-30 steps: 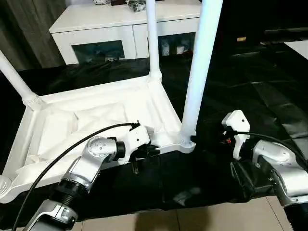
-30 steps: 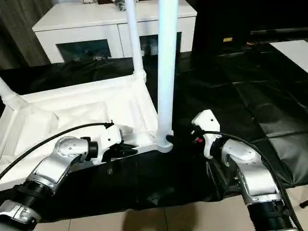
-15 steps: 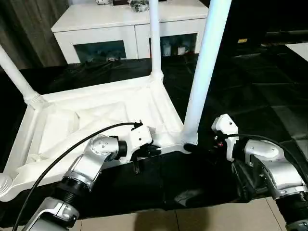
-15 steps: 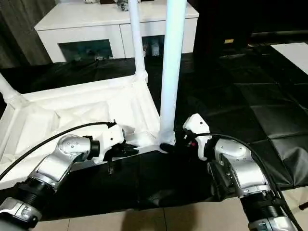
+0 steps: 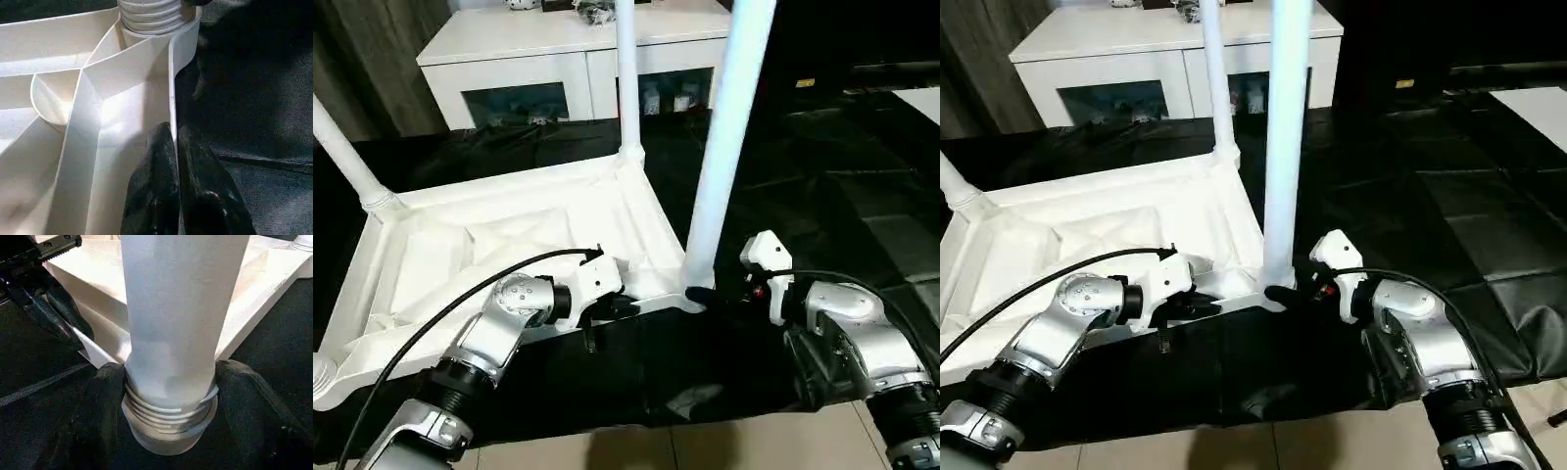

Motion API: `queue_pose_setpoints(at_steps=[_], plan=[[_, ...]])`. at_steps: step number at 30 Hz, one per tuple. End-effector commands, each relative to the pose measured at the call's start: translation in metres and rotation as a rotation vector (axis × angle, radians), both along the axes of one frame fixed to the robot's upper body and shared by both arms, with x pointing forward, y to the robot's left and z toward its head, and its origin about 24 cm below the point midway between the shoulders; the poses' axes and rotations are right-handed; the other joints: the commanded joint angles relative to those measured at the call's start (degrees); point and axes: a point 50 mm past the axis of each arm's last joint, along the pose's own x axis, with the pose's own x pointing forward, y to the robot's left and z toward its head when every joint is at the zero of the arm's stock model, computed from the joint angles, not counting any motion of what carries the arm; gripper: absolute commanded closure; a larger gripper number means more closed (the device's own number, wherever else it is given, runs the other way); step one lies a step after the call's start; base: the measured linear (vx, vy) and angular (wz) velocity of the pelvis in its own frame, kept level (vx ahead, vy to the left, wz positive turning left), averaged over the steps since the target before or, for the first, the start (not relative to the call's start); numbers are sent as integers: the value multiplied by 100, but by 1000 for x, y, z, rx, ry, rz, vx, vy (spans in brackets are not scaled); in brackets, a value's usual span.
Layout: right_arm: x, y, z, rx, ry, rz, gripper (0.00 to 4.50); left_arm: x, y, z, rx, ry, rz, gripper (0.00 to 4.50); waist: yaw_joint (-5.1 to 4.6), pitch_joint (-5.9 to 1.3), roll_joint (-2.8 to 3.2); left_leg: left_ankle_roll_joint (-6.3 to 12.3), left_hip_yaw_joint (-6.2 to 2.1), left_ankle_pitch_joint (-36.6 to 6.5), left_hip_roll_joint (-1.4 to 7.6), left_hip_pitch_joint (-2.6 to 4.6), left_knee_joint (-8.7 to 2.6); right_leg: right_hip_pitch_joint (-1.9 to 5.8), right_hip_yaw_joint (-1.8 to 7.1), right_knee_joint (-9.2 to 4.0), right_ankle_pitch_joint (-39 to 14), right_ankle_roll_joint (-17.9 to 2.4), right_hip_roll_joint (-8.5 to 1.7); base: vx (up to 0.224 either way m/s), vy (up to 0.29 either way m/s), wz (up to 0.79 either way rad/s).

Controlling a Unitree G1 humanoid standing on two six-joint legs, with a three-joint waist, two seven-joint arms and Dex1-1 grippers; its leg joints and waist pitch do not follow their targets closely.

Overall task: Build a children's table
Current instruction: Rotate leg to tighten

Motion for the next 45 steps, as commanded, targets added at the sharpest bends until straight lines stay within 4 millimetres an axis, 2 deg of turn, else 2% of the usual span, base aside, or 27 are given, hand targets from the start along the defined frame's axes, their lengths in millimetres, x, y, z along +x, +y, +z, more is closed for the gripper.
queue_pose_setpoints(at_steps=[1,8,10,13,16,21,28,35,37,42,45], plan=[[3,6,4,20,-11,36,187,-8,7,-17,70,74,-1,450,44,-333,-136,1146,-117,303,351,29,-369,264,78,-253,809,-1906,-275,0,0,0],[4,5,1,2,-13,15,188,-8,8,-17,73,77,-5,450,40,-330,-131,1106,-116,239,352,29,-374,264,80,-260,748,-1909,-279,0,0,0],[5,6,1,15,-8,11,132,-8,8,-17,74,77,-4,450,33,-326,-113,1087,-118,185,348,28,-381,263,75,-264,696,-1913,-277,0,0,0],[8,8,1,7,-19,5,97,-8,9,-17,78,74,-3,450,20,-323,-125,1026,-113,78,350,35,-387,260,81,-278,605,-1919,-276,0,0,0],[8,10,1,-3,-27,8,97,-7,10,-16,79,73,-2,450,38,-334,-113,1042,-118,234,353,39,-379,256,79,-252,799,-1918,-269,0,0,0],[8,10,0,7,-15,21,97,-7,10,-16,83,73,0,450,43,-335,-134,1100,-112,270,349,32,-371,260,79,-250,866,-1924,-274,0,0,0],[7,11,-1,14,2,37,167,-7,12,-17,89,74,2,450,40,-329,-128,1059,-116,189,355,34,-384,258,78,-255,752,-1916,-271,0,0,0],[7,12,-2,47,4,15,181,-8,14,-17,89,76,6,450,37,-325,-142,1044,-112,150,353,28,-388,260,82,-263,696,-1916,-276,0,0,0],[10,12,-3,72,-7,-49,182,-8,16,-18,85,80,25,450,35,-323,-132,1036,-112,156,352,28,-388,256,87,-260,699,-1923,-282,0,0,0],[16,16,-10,90,-19,-189,183,-3,15,-17,53,76,88,450,-24,-294,-122,824,-110,-125,349,34,-435,243,85,-298,367,-1892,-273,0,0,0],[20,31,-19,122,-13,-339,183,9,5,-14,17,60,186,450,-45,-285,-105,603,-106,-359,343,63,-472,228,90,-329,129,-1836,-256,0,0,0]])
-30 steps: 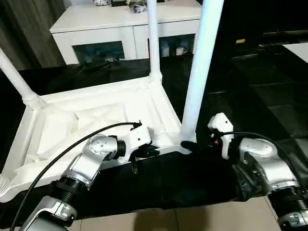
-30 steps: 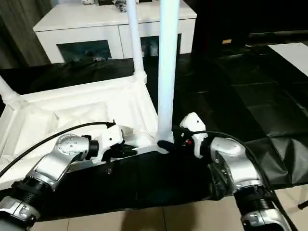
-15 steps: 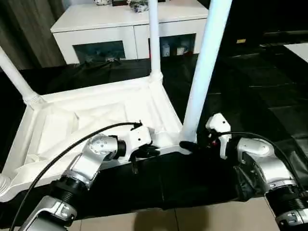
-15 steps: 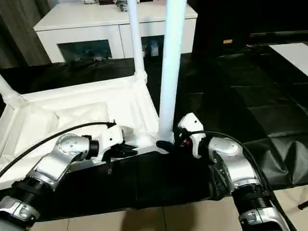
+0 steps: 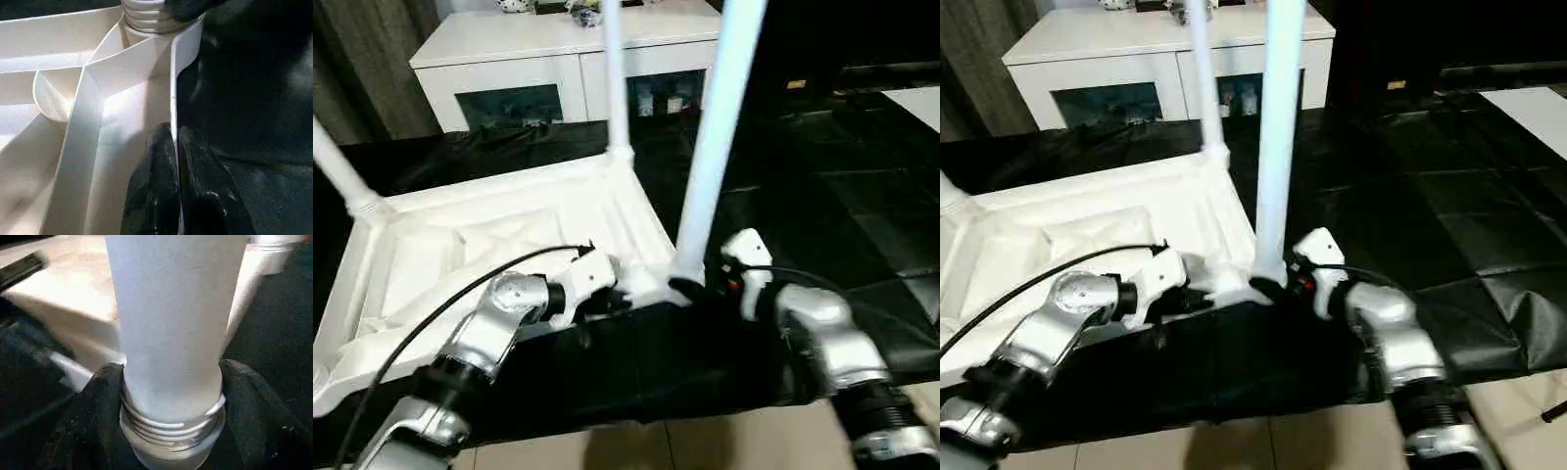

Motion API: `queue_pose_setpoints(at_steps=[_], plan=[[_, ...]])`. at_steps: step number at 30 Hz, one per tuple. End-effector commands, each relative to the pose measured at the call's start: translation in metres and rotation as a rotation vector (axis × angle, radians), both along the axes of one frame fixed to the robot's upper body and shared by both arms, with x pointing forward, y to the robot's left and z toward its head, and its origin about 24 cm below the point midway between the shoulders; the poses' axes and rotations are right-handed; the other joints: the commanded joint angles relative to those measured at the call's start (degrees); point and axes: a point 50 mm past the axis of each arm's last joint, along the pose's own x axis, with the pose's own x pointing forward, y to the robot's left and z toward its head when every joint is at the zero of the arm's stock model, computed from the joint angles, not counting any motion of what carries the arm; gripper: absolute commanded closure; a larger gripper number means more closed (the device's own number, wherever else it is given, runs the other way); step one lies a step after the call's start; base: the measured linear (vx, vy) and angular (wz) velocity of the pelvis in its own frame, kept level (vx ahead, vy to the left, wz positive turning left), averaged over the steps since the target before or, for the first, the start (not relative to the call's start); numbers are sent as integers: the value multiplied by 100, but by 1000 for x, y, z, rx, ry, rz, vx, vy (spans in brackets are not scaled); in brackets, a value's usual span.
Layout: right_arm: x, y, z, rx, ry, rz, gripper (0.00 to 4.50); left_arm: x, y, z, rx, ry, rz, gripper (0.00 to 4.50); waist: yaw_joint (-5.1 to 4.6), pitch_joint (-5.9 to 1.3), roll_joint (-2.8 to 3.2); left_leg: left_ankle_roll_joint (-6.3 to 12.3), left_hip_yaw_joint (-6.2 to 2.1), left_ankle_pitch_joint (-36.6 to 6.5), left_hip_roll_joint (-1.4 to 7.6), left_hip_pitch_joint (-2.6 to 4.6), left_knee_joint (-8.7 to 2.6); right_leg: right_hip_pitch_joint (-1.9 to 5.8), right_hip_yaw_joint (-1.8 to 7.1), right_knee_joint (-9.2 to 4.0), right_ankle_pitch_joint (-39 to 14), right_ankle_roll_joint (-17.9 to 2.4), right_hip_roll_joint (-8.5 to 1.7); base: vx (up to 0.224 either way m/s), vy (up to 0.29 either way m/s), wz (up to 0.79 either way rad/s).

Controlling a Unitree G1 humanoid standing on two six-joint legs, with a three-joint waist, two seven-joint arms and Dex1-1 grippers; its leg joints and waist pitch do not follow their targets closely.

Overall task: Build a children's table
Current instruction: Rotate leg to tighten

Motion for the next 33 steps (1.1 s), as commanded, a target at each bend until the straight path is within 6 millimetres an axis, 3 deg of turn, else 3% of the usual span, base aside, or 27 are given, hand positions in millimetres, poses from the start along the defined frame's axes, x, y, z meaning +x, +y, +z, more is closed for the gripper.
queue_pose_setpoints(at_steps=[1,4,6,8,11,14,17,25,27,29,33], plan=[[9,6,-5,9,12,-181,183,2,-4,-12,15,52,83,450,9,-292,-70,560,-105,-383,334,56,-489,207,98,-340,137,-1798,-261,0,0,0],[13,18,-10,-29,10,-273,184,9,-16,-10,13,38,124,450,1,-304,-78,449,-117,-329,316,56,-502,228,84,-344,262,-1716,-248,0,0,0],[16,26,-12,-60,4,-325,184,13,-24,-8,8,31,155,450,-6,-307,-47,427,-109,-351,311,71,-501,211,85,-351,305,-1703,-249,0,0,0],[18,29,-13,-76,-2,-344,184,14,-27,-8,4,30,170,450,-8,-299,-70,401,-106,-454,304,50,-509,229,95,-369,233,-1674,-264,0,0,0],[24,55,-12,-114,-27,-394,184,22,-47,-6,14,-13,251,450,-9,-293,-67,340,-103,-547,301,61,-517,223,99,-392,131,-1651,-267,0,0,0],[23,67,-8,-52,-34,-354,184,24,-50,-4,16,-34,256,450,28,-306,-70,431,-104,-419,305,44,-501,239,104,-376,313,-1619,-275,0,0,0],[21,70,-3,-18,-66,-326,115,23,-47,-5,16,-32,246,450,54,-307,-62,560,-106,-281,309,42,-493,232,95,-354,550,-1629,-272,0,0,0],[25,51,12,35,-68,-290,73,16,-31,-4,33,-26,137,450,13,-294,-83,547,-119,-539,319,26,-525,251,96,-370,302,-1631,-275,0,0,0],[21,39,17,12,-75,-210,73,11,-25,-3,38,-32,71,450,16,-318,-75,702,-127,-172,329,13,-486,267,96,-323,770,-1644,-285,0,0,0],[14,23,21,-27,-75,-114,73,2,-16,-4,44,-3,11,450,76,-336,-109,947,-136,213,337,11,-440,297,89,-280,1220,-1649,-290,0,0,0],[2,0,26,-76,-70,25,73,-10,-6,0,32,7,-101,450,116,-335,-108,1143,-113,410,353,20,-418,239,84,-252,1299,-1713,-280,0,0,0]])
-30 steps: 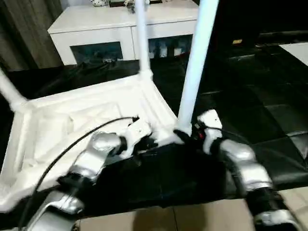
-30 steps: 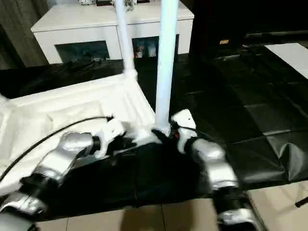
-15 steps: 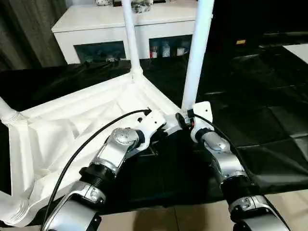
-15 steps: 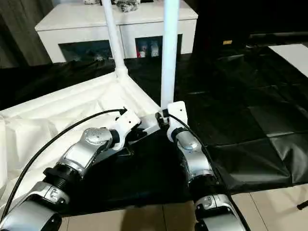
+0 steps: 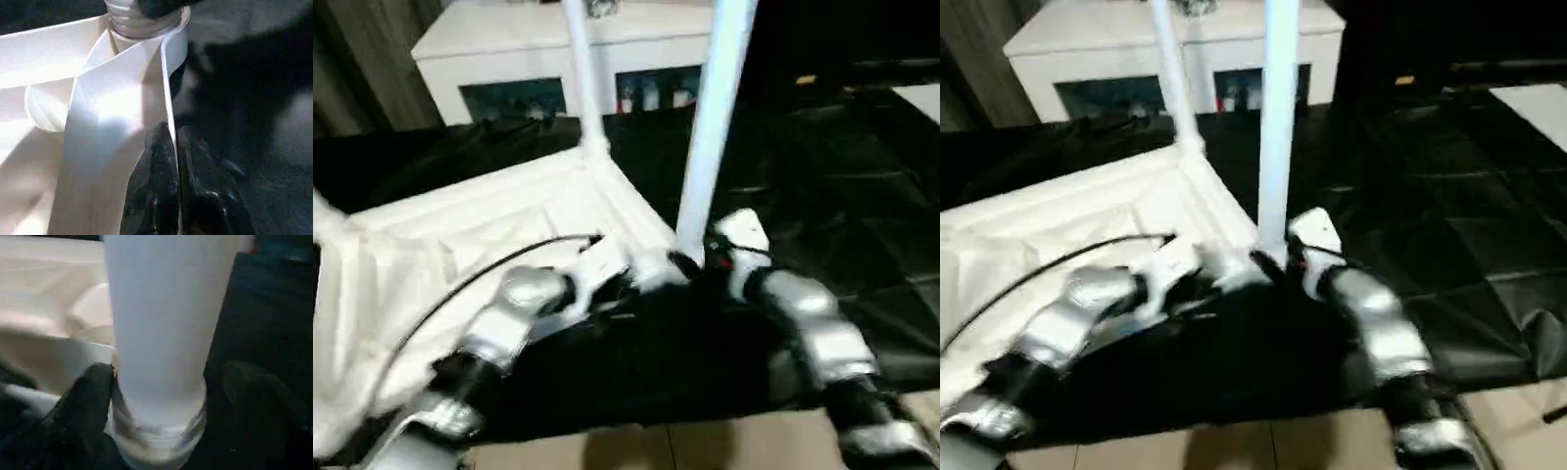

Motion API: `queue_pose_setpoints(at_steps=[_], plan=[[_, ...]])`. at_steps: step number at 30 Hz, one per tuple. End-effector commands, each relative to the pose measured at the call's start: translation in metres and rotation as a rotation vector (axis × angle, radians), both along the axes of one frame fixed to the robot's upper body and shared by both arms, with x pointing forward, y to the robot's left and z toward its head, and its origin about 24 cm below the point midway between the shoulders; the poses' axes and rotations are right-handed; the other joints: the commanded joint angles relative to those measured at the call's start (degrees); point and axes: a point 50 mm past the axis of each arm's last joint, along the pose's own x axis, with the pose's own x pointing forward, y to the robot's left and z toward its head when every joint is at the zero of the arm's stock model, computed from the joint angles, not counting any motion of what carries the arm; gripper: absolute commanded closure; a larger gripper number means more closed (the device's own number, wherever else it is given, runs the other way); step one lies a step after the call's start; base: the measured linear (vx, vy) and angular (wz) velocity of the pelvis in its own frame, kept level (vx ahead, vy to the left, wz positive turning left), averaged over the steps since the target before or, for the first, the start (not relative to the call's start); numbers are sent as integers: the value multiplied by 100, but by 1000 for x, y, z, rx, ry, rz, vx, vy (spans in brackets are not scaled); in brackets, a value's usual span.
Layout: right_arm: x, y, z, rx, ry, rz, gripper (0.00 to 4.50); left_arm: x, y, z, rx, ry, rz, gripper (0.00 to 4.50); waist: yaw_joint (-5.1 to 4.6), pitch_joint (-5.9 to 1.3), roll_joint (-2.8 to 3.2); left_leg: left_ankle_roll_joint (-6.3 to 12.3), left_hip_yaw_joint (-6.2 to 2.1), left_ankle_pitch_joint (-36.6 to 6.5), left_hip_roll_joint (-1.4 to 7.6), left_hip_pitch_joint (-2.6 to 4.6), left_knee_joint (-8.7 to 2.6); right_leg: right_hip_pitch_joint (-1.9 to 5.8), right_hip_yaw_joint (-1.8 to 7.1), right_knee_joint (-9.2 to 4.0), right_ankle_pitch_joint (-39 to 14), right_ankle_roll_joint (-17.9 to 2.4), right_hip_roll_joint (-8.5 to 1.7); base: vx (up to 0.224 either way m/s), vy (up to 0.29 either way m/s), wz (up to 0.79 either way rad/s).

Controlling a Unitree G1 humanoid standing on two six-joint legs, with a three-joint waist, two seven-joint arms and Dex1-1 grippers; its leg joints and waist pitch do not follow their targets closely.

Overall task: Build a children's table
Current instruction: Rotate leg to tighten

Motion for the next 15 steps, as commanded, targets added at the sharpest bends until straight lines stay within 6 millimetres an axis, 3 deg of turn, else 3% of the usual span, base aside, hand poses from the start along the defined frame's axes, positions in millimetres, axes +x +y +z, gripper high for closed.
queue_pose_setpoints(at_steps=[1,4,9,15], plan=[[-10,-10,9,-24,8,128,73,-12,5,-4,35,41,-96,450,68,-351,-89,1119,-123,306,379,76,-386,266,100,-230,1005,-1688,-287,0,0,0],[-20,-23,15,-34,44,222,73,-17,8,1,21,49,-138,450,130,-338,-106,1057,-117,130,394,95,-403,261,108,-233,744,-1697,-278,0,0,0],[-29,-31,16,-41,141,355,73,-20,6,7,1,58,-167,450,136,-312,-112,927,-105,14,375,90,-412,245,111,-253,571,-1747,-272,0,0,0],[-28,-31,8,-89,178,391,73,-18,5,7,5,56,-167,450,139,-340,-110,926,-109,236,359,82,-377,252,110,-226,808,-1778,-278,0,0,0]])
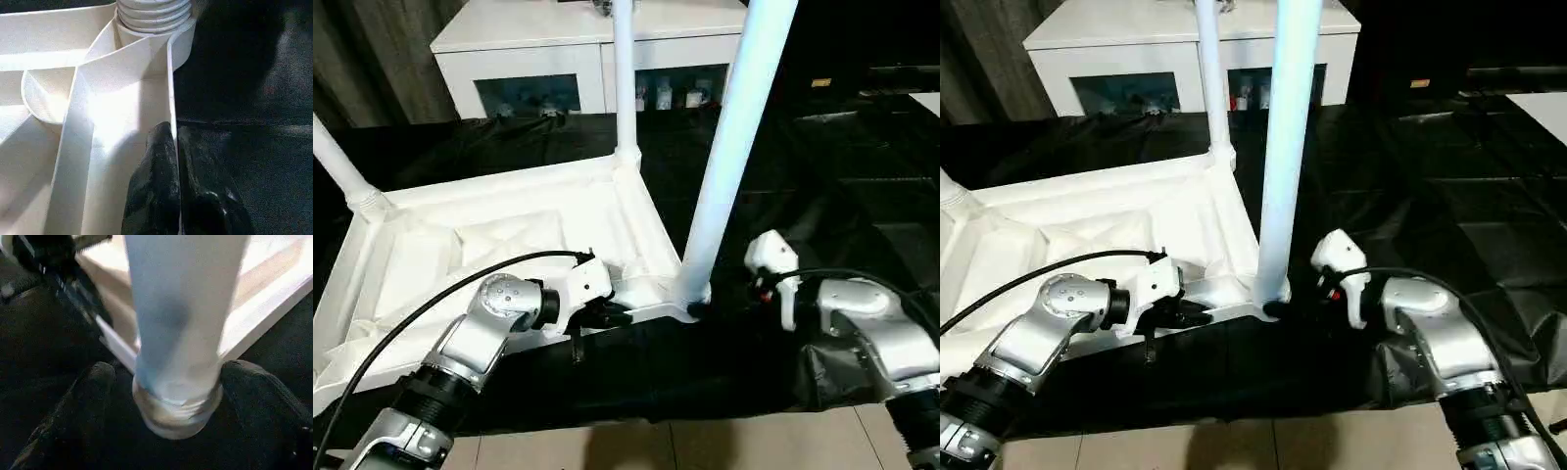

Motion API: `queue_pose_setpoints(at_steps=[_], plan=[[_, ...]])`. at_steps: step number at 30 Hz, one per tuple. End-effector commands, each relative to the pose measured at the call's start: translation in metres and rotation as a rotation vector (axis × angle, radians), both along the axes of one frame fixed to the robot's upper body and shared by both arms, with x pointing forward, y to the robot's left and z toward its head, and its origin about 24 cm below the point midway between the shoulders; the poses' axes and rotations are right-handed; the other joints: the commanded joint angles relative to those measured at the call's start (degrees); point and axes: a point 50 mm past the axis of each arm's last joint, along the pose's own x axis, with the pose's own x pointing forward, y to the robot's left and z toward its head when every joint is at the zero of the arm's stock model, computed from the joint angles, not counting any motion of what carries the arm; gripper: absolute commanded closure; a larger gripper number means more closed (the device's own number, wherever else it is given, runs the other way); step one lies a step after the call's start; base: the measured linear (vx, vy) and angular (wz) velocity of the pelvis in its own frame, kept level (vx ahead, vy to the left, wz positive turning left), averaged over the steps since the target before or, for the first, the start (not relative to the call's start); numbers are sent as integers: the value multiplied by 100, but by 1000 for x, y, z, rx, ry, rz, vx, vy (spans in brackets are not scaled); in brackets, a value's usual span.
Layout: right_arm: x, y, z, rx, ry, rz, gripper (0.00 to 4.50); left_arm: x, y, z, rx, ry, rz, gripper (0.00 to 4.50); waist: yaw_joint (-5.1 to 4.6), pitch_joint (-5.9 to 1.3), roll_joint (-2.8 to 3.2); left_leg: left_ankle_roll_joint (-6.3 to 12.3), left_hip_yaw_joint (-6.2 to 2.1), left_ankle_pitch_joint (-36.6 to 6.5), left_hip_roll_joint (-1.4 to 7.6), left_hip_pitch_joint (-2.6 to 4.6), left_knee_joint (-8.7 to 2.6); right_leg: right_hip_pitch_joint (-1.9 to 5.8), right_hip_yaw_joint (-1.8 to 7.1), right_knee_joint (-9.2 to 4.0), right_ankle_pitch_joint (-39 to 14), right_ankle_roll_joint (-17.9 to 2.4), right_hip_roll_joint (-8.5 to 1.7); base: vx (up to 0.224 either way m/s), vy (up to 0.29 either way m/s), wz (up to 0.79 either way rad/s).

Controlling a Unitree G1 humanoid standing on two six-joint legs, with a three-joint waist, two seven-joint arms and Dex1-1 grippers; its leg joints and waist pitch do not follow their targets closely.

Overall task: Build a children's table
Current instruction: Rotate leg to tighten

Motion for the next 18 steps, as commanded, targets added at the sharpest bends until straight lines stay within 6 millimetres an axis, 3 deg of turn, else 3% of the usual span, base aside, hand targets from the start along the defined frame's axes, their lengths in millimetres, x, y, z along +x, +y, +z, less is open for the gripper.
queue_pose_setpoints(at_steps=[1,9,18], plan=[[2,3,0,-21,5,34,73,1,-6,5,3,-20,-40,450,10,-371,-64,959,-117,343,356,98,-405,248,89,-224,910,-1783,-260,0,0,0],[18,16,0,10,-15,3,73,3,-9,5,5,-20,-46,450,24,-379,-48,921,-112,321,357,108,-396,242,76,-211,864,-1838,-251,0,0,0],[17,14,-5,6,14,30,150,4,-5,3,10,-13,-33,450,127,-437,-77,1132,-106,879,341,70,-307,233,77,-126,1384,-1827,-250,0,0,0]])
